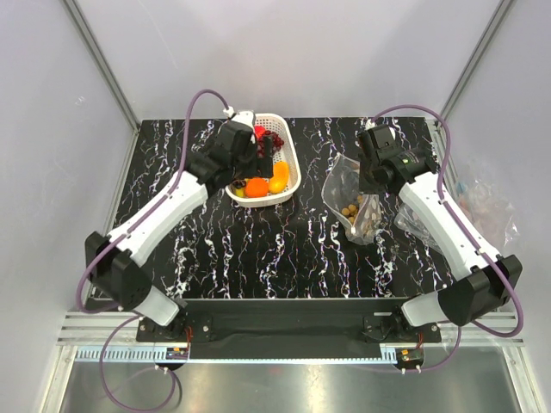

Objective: Place the food in the zip-top bag and seal the zipper
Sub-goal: Adjust the zipper food storage bag at the center of the board, then pick up the fake fruit from the bin.

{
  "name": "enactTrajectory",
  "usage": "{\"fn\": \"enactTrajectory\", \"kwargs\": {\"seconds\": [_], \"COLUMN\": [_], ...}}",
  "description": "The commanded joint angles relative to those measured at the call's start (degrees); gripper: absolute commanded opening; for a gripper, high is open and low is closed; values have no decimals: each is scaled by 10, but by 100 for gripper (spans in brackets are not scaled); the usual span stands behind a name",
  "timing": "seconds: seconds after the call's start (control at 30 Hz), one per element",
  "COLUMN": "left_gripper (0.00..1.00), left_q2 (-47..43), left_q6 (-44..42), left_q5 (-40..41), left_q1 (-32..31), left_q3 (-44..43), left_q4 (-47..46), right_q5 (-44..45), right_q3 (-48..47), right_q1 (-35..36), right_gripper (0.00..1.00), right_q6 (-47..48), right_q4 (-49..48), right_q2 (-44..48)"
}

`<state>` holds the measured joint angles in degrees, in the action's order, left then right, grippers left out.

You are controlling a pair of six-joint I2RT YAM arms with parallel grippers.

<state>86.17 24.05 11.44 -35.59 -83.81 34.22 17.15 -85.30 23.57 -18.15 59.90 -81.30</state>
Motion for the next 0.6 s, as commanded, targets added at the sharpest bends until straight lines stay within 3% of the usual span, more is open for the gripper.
{"fn": "enactTrajectory", "kwargs": {"seconds": [0.0,0.2,0.33,0.57], "left_gripper": [99,99,97,88], "left_q2": [64,138,189,259], "left_q6": [-59,-114,-120,-145], "left_q5": [28,-21,2,-3], "left_q1": [35,66,67,69], "left_q3": [-44,-65,-100,-136], "left_q4": [44,32,49,53], "right_q5": [16,9,5,-1], "right_q3": [-25,-13,3,23], "right_q1": [-2,-1,-2,-2], "right_gripper": [0,0,0,0], "right_q6": [10,18,22,21], "right_q4": [4,-7,-19,-30], "right_q2": [4,18,25,35]}}
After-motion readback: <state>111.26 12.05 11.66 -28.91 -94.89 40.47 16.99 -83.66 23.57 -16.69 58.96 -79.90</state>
